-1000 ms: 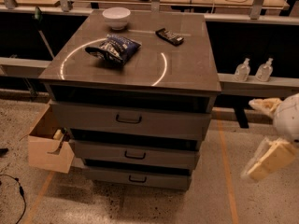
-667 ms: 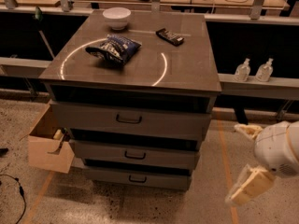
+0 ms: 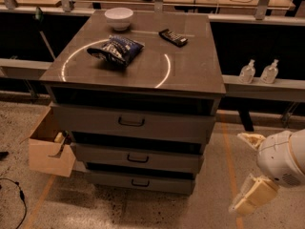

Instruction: Place blue chip bag into middle drawer

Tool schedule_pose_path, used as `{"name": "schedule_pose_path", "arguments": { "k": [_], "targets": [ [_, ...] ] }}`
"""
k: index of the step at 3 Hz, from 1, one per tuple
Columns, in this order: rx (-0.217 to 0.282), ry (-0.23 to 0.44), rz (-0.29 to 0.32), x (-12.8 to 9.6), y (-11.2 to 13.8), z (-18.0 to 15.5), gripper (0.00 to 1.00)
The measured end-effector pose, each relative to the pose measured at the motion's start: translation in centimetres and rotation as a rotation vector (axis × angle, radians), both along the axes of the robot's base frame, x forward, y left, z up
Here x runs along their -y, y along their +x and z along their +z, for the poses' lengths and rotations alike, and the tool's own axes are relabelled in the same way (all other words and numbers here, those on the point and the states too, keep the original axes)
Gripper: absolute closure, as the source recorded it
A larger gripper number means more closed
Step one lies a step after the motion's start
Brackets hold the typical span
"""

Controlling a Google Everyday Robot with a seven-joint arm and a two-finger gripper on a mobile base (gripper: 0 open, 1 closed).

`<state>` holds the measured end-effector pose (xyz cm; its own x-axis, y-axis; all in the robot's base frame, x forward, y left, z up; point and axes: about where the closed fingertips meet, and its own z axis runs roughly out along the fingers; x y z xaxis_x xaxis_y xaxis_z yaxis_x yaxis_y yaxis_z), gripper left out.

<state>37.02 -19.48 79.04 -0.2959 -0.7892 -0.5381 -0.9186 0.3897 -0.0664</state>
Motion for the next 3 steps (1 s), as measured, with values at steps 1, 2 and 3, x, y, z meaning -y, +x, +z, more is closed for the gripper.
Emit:
{"name": "schedule_pose_path", "arguments": {
  "k": [1, 2, 3],
  "targets": [
    [-0.02, -0.006, -0.023, 0.3, 0.0, -1.6, 0.0],
    [-0.033, 0.037, -0.07, 0.5, 0.2, -6.8, 0.0],
    [-0.014, 0.125, -0.094, 0.2, 0.6, -11.6, 0.0]
  ]
}}
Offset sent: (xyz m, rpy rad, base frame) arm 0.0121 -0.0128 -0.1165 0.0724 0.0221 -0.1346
